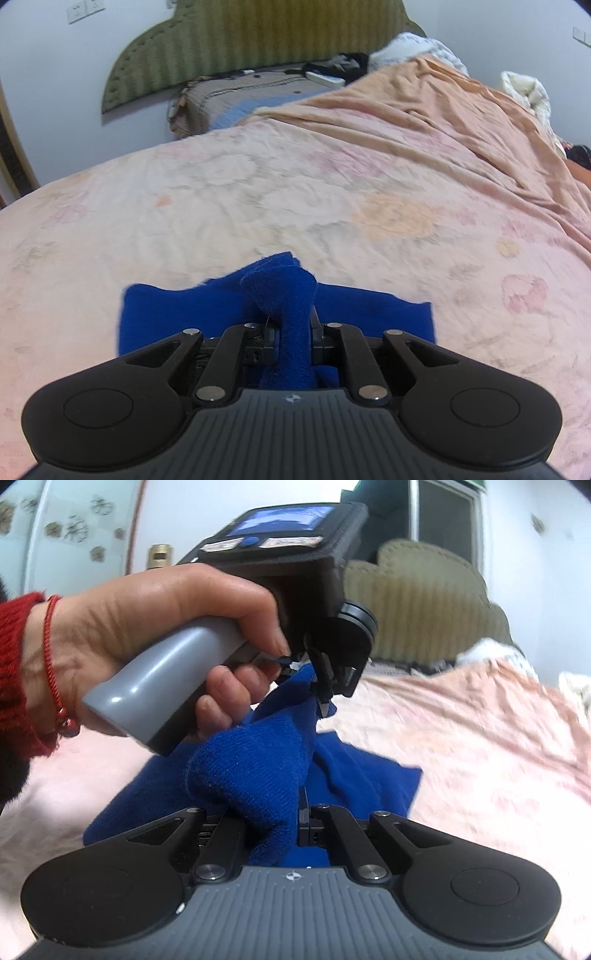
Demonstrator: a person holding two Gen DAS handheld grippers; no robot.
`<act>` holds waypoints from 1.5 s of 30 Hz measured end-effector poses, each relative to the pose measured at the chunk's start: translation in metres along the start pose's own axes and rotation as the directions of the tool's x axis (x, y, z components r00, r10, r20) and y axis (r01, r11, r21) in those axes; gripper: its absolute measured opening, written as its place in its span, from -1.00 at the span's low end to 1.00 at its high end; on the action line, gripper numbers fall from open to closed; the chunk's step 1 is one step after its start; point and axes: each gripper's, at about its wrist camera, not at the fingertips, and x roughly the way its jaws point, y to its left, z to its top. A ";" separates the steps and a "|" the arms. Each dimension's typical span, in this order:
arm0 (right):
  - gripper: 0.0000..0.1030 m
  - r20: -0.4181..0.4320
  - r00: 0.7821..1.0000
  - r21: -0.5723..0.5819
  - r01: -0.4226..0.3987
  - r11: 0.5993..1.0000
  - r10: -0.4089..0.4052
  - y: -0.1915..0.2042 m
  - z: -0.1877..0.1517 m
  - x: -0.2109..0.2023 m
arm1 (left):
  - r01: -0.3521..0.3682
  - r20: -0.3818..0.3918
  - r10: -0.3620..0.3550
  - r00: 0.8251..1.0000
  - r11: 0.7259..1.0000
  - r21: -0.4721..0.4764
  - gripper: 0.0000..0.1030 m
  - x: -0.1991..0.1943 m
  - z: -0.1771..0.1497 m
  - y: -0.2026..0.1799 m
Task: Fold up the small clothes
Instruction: 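Lift the held edge and fold the sweater over lengthwise with both grippers, then open the left gripper while the right gripper keeps holding the sweater, then open the right gripper and lay the folded sweater flat on the bed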
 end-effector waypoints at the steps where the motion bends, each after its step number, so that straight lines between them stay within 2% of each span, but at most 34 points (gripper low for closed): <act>1: -0.92 -0.010 1.000 0.026 -0.002 1.000 0.002 -0.005 -0.001 0.001 | 0.003 -0.005 -0.003 1.000 1.000 0.004 -0.77 0.003 0.000 -0.005; 9: -0.87 -0.090 0.994 0.226 -0.032 0.974 0.054 -0.044 -0.017 0.014 | 0.015 -0.030 -0.014 0.999 0.998 0.053 -0.73 0.026 -0.006 -0.030; 10: -0.70 -0.101 0.993 0.250 -0.034 0.968 0.061 -0.048 -0.019 0.016 | 0.024 -0.030 -0.022 0.999 0.998 0.051 -0.66 0.027 -0.007 -0.030; 12: -0.58 -0.122 0.989 0.296 -0.041 0.954 0.081 -0.056 -0.021 0.019 | 0.060 -0.030 -0.059 0.998 0.998 0.034 -0.48 0.028 -0.006 -0.027; 13: -0.53 -0.128 0.988 0.315 -0.046 0.948 0.091 -0.059 -0.023 0.020 | 0.082 -0.028 -0.081 0.996 0.996 0.020 -0.30 0.027 -0.005 -0.025; 14: -0.48 -0.133 0.986 0.331 -0.051 0.942 0.100 -0.063 -0.024 0.020 | 0.100 -0.028 -0.100 0.995 0.995 0.005 -0.01 0.027 -0.004 -0.023; 15: -0.47 -0.135 0.985 0.342 -0.055 0.938 0.107 -0.064 -0.025 0.020 | 0.105 -0.022 -0.105 0.994 0.994 -0.005 0.16 0.025 -0.003 -0.021; 16: -0.44 -0.137 0.984 0.349 -0.059 0.935 0.114 -0.066 -0.025 0.020 | 0.101 -0.009 -0.101 0.995 0.995 -0.009 0.42 0.023 -0.002 -0.021; 17: -0.40 -0.138 0.983 0.356 -0.064 0.932 0.121 -0.068 -0.026 0.020 | 0.089 0.017 -0.089 0.996 0.996 -0.007 0.51 0.018 -0.002 -0.019; 21: -0.28 -0.137 0.976 0.420 -0.098 0.902 0.170 -0.079 -0.028 0.018 | 0.041 0.096 -0.044 0.994 0.999 0.031 0.51 -0.002 0.004 -0.012; 24: -0.22 -0.125 0.968 0.500 -0.127 0.857 0.216 -0.092 -0.031 0.016 | 0.002 0.137 -0.007 0.991 0.999 0.041 0.52 -0.016 0.007 -0.001; 25: -0.21 -0.118 0.966 0.529 -0.135 0.838 0.230 -0.097 -0.032 0.016 | -0.010 0.150 0.004 0.989 0.999 0.041 0.59 -0.019 0.006 0.003; 28: -0.21 -0.111 0.961 0.587 -0.143 0.797 0.255 -0.107 -0.036 0.016 | -0.046 0.180 0.043 0.983 0.999 0.017 0.65 -0.029 0.000 0.021; 32: -0.16 -0.118 0.965 0.644 -0.106 0.757 0.235 -0.118 -0.040 0.014 | -0.029 0.187 0.038 0.982 0.998 -0.048 0.65 -0.038 -0.001 0.045; 34: -0.01 -0.127 0.973 0.632 -0.070 0.772 0.192 -0.118 -0.035 0.010 | -0.029 0.190 0.044 0.981 0.996 -0.079 0.65 -0.042 -0.002 0.056; 36: 0.01 -0.102 0.985 0.602 -0.050 0.797 0.139 -0.123 -0.029 0.003 | -0.055 0.178 0.068 0.982 0.996 -0.076 0.65 -0.042 -0.007 0.061; 39: 0.02 -0.076 0.994 0.520 -0.024 0.854 0.074 -0.124 -0.006 0.006 | -0.126 0.162 0.129 0.978 0.992 -0.029 0.65 -0.040 -0.023 0.062; 42: 0.02 -0.069 0.994 0.427 -0.046 0.903 0.083 -0.119 0.015 0.026 | -0.159 0.136 0.158 0.978 0.987 -0.001 0.65 -0.034 -0.040 0.063; 45: 0.04 -0.120 0.986 0.360 -0.063 0.931 0.113 -0.109 0.026 0.058 | -0.158 0.088 0.159 0.983 0.987 -0.012 0.65 -0.024 -0.051 0.067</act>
